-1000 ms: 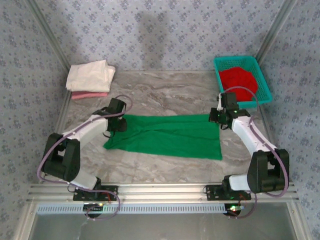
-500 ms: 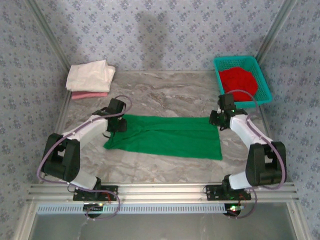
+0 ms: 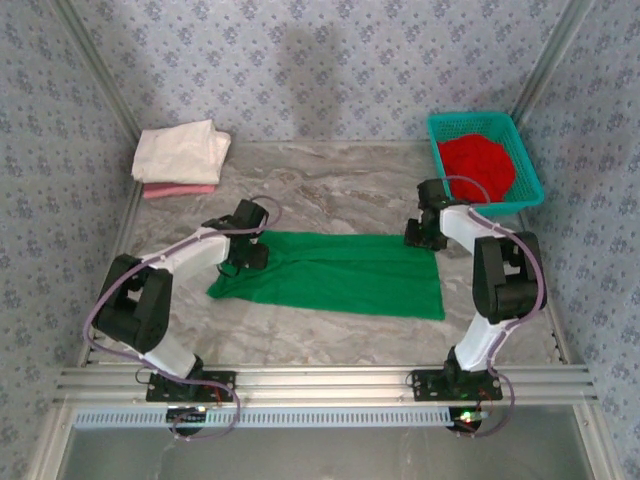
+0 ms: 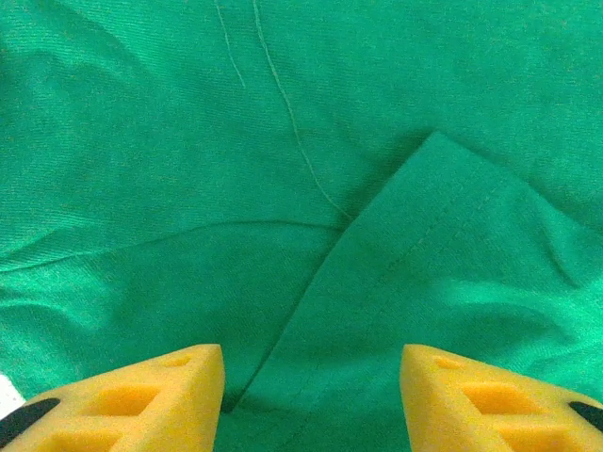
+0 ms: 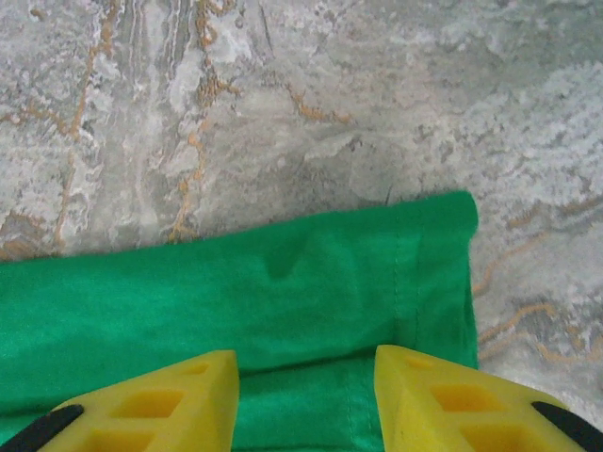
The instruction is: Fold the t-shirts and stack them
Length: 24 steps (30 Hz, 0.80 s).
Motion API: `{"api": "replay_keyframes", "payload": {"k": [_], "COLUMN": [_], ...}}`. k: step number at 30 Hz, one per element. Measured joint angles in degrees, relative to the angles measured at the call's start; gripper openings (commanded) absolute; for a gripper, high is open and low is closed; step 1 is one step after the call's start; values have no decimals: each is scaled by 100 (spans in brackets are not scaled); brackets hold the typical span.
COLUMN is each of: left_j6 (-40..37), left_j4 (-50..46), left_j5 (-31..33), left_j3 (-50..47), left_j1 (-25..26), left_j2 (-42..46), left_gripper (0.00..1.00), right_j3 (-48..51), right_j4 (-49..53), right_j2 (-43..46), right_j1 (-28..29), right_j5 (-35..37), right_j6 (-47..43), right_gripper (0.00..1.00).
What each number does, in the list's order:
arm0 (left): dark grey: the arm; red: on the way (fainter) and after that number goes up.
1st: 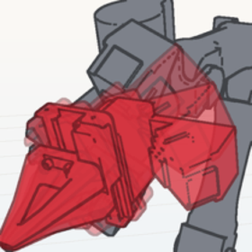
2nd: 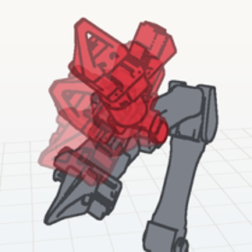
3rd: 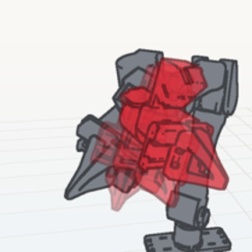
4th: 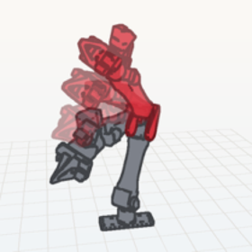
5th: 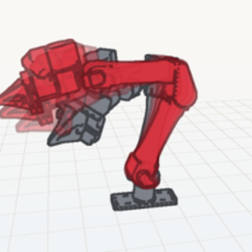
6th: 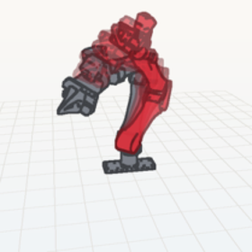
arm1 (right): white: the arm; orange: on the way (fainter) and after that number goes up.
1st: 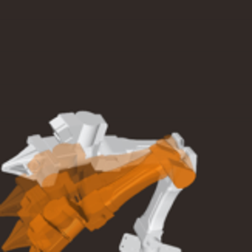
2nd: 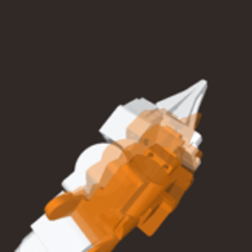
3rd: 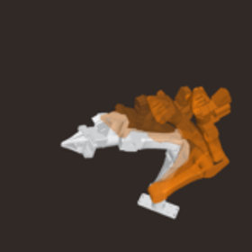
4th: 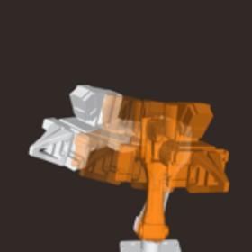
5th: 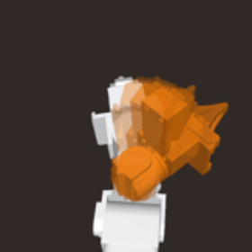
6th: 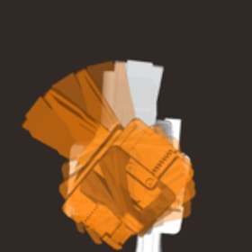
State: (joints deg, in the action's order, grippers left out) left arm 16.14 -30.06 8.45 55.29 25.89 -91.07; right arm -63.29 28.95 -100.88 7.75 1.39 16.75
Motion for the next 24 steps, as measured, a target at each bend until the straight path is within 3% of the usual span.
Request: {"api": "replay_keyframes", "payload": {"k": [5, 9, 13, 24], "left_j6": [0, 0, 22, 192], "left_j4": [-13, -15, -28, -192], "left_j5": [0, 22, 87, 90], "left_j3": [7, 11, 11, -127], "left_j1": [0, 0, -2, -4], "left_j2": [-68, -68, -68, 140], "left_gripper": [51, 51, 44, 12], "right_j3": [-83, -79, 35, 649], "right_j4": [0, -4, 7, -7], "right_j2": [-219, -199, 4, 1003], "right_j1": [0, 0, -7, -251], "right_j5": [-7, -9, -2, -61], "right_j6": [-103, -140, -149, -4], "right_gripper": [14, 0, 0, 0]}}
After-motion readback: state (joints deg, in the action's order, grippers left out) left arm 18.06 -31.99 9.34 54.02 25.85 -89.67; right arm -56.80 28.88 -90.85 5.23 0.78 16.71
